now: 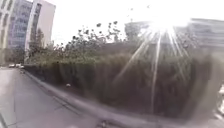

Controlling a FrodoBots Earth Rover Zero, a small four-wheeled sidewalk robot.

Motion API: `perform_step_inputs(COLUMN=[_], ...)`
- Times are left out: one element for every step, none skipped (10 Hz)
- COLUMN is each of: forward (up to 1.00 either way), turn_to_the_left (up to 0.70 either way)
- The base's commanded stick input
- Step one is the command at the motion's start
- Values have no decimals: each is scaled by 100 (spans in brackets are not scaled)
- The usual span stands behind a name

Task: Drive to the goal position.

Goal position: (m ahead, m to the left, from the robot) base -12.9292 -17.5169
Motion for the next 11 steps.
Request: perform_step_inputs(forward=[0, 0, 0, 0, 0, 0, 0, 0, 0, 0, 0], turn_to_the_left=[-100, -100, -100, -100, -100, -100, -100, -100, -100, -100, -100])
